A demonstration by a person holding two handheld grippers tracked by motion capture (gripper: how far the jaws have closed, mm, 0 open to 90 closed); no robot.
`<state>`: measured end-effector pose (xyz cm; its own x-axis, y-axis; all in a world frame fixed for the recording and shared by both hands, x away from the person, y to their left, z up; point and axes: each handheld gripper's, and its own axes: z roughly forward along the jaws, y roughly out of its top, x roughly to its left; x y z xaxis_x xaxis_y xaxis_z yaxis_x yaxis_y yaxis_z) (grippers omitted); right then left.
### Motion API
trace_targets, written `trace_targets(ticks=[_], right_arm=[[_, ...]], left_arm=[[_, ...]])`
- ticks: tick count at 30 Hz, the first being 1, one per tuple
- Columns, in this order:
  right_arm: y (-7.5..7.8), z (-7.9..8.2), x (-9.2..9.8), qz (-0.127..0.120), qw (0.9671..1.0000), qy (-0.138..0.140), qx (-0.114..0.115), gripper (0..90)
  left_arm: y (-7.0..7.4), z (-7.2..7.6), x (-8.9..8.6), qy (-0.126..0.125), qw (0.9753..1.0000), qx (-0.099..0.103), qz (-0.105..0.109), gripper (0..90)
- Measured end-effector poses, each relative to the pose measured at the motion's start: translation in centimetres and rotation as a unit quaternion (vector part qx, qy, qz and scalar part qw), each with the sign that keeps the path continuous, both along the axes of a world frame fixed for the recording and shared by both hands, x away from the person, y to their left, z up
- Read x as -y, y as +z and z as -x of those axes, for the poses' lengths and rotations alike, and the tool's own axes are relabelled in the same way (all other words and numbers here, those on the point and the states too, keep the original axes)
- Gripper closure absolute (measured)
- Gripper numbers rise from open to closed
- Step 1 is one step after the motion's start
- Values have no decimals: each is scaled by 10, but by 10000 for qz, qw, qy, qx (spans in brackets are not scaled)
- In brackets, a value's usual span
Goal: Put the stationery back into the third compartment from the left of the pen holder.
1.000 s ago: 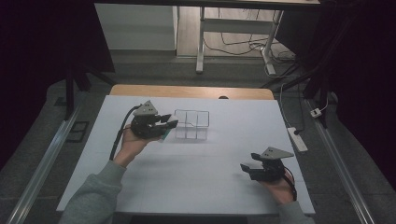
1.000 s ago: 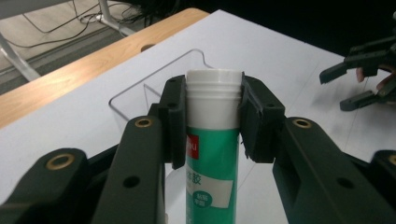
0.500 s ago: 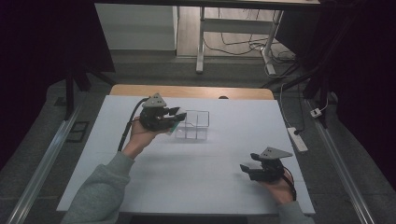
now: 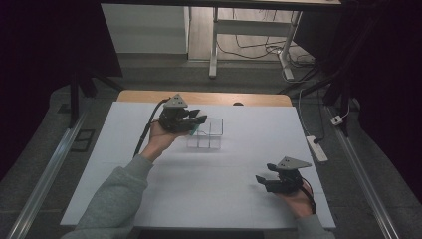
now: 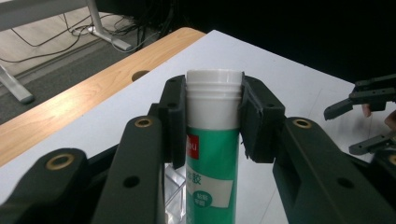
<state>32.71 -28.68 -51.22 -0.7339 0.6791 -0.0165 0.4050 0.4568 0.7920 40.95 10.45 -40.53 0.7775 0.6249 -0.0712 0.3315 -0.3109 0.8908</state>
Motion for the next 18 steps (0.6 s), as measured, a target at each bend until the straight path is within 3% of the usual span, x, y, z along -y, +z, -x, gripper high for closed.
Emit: trace_targets(ticks=[18], right_arm=[[-1,-1,0,26,10000,3,-24,321]], left_arm=[[-4,-21,28,-50,9999,-104,-9,639]])
